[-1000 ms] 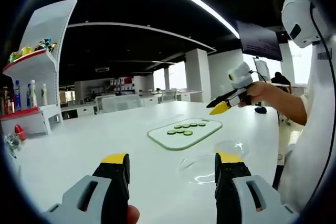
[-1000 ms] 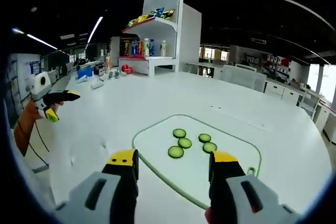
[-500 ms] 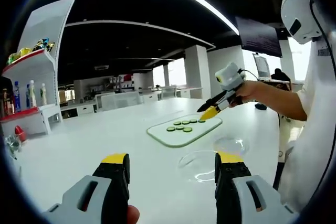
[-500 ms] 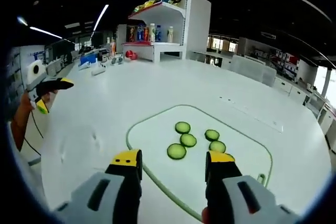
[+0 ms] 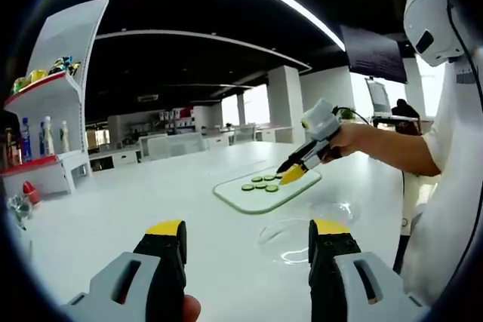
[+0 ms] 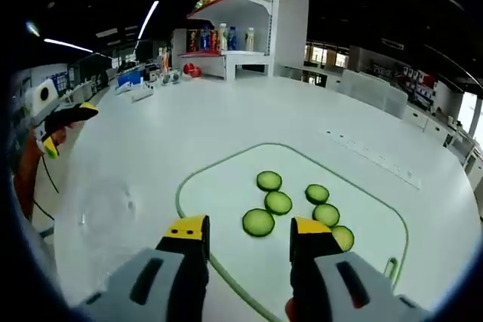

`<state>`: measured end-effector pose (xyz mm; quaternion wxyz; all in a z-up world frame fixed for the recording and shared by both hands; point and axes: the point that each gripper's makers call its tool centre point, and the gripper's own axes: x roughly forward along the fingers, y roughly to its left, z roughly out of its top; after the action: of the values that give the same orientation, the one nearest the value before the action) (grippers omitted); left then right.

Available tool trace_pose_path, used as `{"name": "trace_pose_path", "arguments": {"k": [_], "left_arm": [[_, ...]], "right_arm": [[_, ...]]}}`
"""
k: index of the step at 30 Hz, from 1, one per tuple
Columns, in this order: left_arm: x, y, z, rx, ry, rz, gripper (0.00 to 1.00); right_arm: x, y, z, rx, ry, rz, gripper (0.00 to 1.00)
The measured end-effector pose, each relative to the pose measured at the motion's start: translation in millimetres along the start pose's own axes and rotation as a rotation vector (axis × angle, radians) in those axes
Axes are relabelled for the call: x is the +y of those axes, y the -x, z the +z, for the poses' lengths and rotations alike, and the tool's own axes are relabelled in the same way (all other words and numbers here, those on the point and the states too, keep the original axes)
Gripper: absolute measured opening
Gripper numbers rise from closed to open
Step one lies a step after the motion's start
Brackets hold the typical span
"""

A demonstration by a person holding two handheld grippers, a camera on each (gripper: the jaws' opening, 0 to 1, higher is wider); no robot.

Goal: Open the petri dish lid, add cucumber slices into the petri dish, and close the lid

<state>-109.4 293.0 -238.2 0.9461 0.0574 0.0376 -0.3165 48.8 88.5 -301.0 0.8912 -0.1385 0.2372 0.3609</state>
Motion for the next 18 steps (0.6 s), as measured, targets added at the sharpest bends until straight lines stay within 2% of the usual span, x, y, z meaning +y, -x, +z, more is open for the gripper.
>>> {"name": "trace_pose_path", "arguments": {"k": [18], "left_arm": [[0.3, 4.0, -3.0, 0.009, 0.012, 0.01, 0.65]], "right_arm": [[-1.3, -19.5, -10.2, 0.029, -0.008, -0.001, 0.35]]}}
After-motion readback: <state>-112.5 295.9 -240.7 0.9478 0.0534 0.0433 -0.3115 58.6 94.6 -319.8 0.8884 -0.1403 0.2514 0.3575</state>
